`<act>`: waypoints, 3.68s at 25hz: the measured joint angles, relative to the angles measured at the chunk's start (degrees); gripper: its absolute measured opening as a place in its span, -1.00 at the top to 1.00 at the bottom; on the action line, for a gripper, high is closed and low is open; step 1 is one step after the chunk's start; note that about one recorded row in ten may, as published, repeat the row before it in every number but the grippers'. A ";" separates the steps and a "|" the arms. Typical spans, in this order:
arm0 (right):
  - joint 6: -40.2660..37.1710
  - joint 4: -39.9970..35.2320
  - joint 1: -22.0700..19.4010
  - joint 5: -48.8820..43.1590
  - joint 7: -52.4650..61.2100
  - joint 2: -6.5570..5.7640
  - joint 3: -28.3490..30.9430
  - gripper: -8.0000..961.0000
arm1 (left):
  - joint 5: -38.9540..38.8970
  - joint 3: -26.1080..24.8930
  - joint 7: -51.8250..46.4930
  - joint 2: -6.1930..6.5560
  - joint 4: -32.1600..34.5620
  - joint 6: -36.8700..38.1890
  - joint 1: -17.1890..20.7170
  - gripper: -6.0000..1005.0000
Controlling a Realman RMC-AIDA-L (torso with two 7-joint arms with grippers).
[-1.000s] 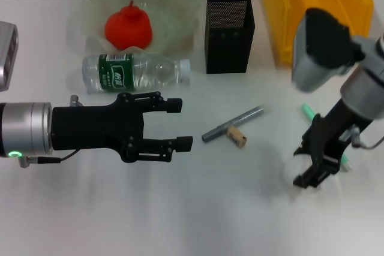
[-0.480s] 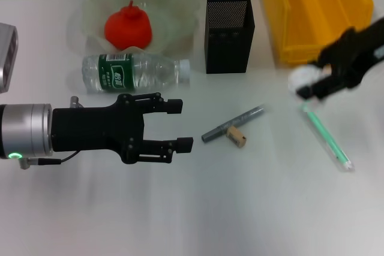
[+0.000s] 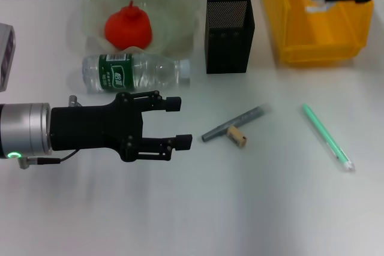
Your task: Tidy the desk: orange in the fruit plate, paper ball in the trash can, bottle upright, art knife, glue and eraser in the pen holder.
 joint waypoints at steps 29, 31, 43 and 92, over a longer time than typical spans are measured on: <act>37.39 26.81 1.59 20.69 -16.31 1.16 -1.61 -0.52 | 0.00 0.00 -0.33 0.21 0.10 -0.10 -1.06 -0.60; 37.09 27.83 0.58 27.47 -19.09 1.12 -1.35 -0.70 | 0.00 -0.02 -0.21 0.21 0.10 -0.10 -1.06 -0.60; 4.20 42.03 -5.11 56.29 -44.35 -1.63 -2.26 -0.71 | 0.00 -0.18 0.06 -0.07 0.74 -0.52 -1.22 -0.59; 4.16 48.81 -13.29 29.15 -56.05 0.97 -3.06 -0.71 | 32.51 5.42 -24.78 -4.23 24.33 -21.51 -15.63 -0.51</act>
